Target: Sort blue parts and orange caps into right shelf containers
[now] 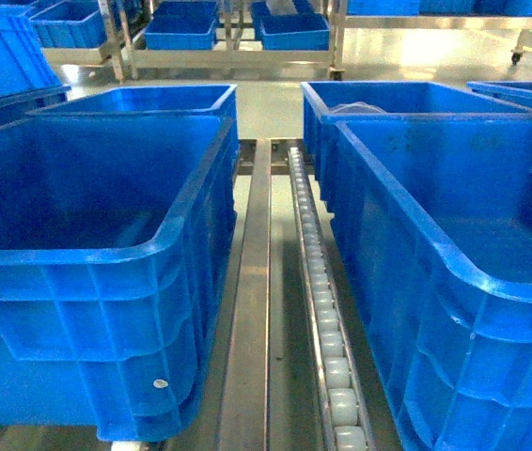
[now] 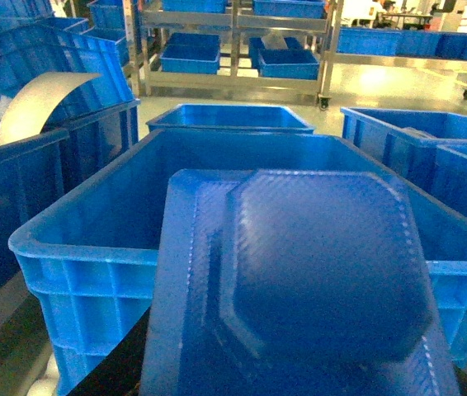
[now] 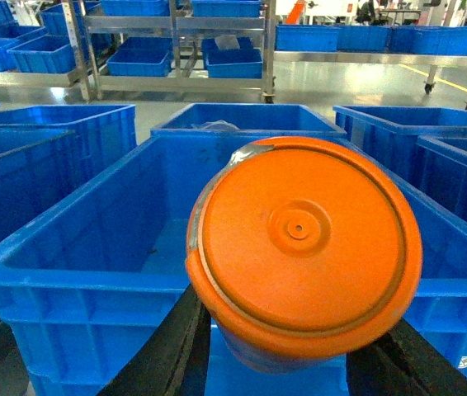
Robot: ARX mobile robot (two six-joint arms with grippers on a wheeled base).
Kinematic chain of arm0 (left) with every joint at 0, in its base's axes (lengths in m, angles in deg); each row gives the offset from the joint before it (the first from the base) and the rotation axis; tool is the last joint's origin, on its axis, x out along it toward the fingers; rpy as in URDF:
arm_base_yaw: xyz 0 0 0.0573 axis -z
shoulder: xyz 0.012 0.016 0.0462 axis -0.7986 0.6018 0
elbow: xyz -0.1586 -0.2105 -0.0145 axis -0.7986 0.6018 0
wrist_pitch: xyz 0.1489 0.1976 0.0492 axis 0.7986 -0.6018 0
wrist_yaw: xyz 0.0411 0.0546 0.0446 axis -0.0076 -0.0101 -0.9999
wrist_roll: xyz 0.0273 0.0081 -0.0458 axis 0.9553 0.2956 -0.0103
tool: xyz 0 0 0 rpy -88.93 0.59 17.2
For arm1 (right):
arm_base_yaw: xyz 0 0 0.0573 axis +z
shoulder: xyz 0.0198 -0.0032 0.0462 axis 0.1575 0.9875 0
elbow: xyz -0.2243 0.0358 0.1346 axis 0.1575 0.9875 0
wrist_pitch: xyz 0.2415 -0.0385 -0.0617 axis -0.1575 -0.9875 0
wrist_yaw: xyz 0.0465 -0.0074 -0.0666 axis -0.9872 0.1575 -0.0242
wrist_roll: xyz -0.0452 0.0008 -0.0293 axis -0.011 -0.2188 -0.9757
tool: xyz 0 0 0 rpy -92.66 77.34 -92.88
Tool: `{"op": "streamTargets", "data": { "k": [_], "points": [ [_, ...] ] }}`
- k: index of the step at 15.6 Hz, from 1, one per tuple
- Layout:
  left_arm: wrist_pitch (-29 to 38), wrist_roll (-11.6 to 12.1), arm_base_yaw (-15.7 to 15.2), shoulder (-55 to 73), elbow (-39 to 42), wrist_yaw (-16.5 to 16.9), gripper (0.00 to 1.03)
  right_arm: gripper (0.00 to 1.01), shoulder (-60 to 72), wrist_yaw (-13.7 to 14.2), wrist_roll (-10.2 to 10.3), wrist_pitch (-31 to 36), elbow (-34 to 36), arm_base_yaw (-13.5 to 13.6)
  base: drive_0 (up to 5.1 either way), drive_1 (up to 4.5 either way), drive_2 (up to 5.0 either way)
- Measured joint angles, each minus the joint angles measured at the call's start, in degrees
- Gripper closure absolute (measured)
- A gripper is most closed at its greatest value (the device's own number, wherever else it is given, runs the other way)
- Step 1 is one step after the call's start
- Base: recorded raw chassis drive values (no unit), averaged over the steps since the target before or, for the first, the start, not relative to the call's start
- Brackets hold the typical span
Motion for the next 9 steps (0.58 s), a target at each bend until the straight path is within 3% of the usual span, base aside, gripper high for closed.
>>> {"op": "streamTargets", "data": {
  "k": [7,8,9],
  "points": [
    [0.00,0.02,0.00,0.00,0.00,0.00,0.61,0.61,0.00,0.00,-0.02,0.00,0.00,0.00,0.0,0.00,0.0],
    [8.79,-1.60,-2.12,0.83,0.50,6.56,0.61,0.61,0.11,3.91,-1.64,2.36,0.09,1.38,0.0,0.00,0.0],
    [20.06,-2.84,-1.09,3.65,0.28,11.19,0.61,0.61,1.88,12.39,-4.68,9.60,-0.02,6.45,0.0,0.00,0.0]
  ]
}}
